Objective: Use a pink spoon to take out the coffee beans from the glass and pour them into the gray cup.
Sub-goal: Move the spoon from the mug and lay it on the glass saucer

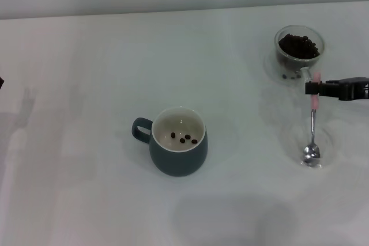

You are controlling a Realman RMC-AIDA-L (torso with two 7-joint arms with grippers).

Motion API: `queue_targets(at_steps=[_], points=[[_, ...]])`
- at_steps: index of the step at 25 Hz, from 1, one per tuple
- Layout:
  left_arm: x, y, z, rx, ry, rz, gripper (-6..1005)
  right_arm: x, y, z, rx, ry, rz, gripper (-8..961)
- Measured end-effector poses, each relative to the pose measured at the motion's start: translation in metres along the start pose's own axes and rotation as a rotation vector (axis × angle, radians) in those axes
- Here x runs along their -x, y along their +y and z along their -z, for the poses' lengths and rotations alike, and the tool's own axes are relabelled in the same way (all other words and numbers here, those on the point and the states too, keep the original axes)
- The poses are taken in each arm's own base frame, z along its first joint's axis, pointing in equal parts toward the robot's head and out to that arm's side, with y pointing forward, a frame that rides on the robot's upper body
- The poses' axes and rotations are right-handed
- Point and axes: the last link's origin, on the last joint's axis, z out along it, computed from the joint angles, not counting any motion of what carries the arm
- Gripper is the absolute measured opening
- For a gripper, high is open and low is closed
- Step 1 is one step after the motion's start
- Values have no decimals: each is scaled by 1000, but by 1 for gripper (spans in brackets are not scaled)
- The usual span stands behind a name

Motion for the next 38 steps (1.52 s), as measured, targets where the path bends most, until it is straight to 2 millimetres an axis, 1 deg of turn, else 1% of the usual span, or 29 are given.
queue_targets(at_steps=[7, 14, 27, 32, 36, 38], points=[[0, 0, 0, 1, -1, 0, 805, -7, -2, -10, -36, -11, -24, 148], [0, 0, 1, 3, -2, 0, 805, -15, -1, -21, -48, -5, -61, 149], [-1, 0, 1, 8, 9, -6, 805, -22, 1, -26, -47, 12, -74, 151], [-1, 0, 2, 6, 9, -6, 805, -21, 2, -27, -49, 8, -62, 347], [-1, 0, 2, 6, 9, -6, 804, -17, 3, -27, -40, -15, -41, 433], [-1, 0, 2, 6, 9, -6, 804, -13, 4, -23, -25, -47, -29, 476]])
